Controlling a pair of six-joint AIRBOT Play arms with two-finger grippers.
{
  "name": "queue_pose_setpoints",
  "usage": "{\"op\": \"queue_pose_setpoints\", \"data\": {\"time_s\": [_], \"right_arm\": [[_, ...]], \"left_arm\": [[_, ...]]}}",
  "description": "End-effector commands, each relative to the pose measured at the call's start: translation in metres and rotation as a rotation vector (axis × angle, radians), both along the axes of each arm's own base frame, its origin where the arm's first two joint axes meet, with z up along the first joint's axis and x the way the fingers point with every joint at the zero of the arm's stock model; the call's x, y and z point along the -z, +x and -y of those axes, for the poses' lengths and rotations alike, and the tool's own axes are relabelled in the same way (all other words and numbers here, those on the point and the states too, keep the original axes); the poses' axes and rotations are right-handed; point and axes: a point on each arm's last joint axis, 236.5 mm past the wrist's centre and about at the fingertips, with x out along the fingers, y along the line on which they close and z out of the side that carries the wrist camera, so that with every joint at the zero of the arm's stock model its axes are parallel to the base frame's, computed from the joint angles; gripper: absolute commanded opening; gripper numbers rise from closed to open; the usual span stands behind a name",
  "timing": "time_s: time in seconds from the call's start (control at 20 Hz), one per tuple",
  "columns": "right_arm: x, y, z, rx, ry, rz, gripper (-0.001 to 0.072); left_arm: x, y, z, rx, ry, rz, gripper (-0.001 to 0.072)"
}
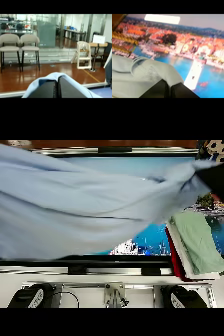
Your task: Fold the shirts.
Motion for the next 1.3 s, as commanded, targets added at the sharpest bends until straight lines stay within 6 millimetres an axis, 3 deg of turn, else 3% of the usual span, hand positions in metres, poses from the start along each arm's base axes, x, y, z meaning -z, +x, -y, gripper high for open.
{"op": "queue_pose_setpoints", "data": {"time_s": [0.0, 0.2, 0.4, 0.5, 0.6, 0.7, 0.8, 0.85, 0.9, 0.95, 1.05, 1.15, 1.25], "right_arm": [[0.073, -0.026, 0.010, 0.007, -0.075, -0.374, 0.0074], [0.170, -0.009, 0.019, 0.089, -0.094, -0.637, 0.0074], [0.271, 0.041, 0.017, 0.236, 0.002, -0.692, 0.0074], [0.291, 0.081, 0.011, 0.279, 0.070, -0.620, 0.0074], [0.304, 0.120, 0.019, 0.320, 0.061, -0.529, 0.0074], [0.315, 0.146, 0.026, 0.364, 0.067, -0.486, 0.0074], [0.327, 0.164, 0.029, 0.395, 0.081, -0.464, 0.0089], [0.333, 0.169, 0.029, 0.408, 0.090, -0.468, 0.0243], [0.335, 0.171, 0.027, 0.408, 0.103, -0.474, 0.0538], [0.335, 0.171, 0.024, 0.394, 0.105, -0.475, 0.0627], [0.327, 0.158, 0.023, 0.312, 0.035, -0.478, 0.0627], [0.316, 0.137, 0.033, 0.251, -0.054, -0.493, 0.0627], [0.312, 0.109, 0.043, 0.205, -0.105, -0.550, 0.0627]], "left_arm": [[0.048, 0.041, -0.016, -0.067, 0.044, -0.152, 0.0029], [0.154, 0.111, -0.014, -0.020, 0.011, -0.446, 0.0029], [0.286, 0.176, -0.008, 0.025, -0.080, -0.773, 0.0029], [0.339, 0.202, 0.002, 0.060, -0.088, -0.878, 0.0029], [0.381, 0.220, 0.010, 0.087, -0.040, -0.961, 0.0029], [0.404, 0.236, 0.014, 0.086, -0.047, -0.997, 0.0030], [0.414, 0.249, 0.013, 0.070, -0.085, -1.000, 0.0032], [0.418, 0.250, 0.014, 0.069, -0.099, -1.014, 0.0151], [0.421, 0.249, 0.014, 0.067, -0.121, -1.034, 0.0449], [0.422, 0.245, 0.014, 0.066, -0.153, -1.067, 0.0676], [0.423, 0.221, 0.009, 0.102, -0.143, -1.187, 0.0675], [0.431, 0.180, -0.013, 0.114, -0.084, -1.365, 0.0645], [0.447, 0.126, -0.039, 0.097, -0.050, -1.568, 0.0521]]}}
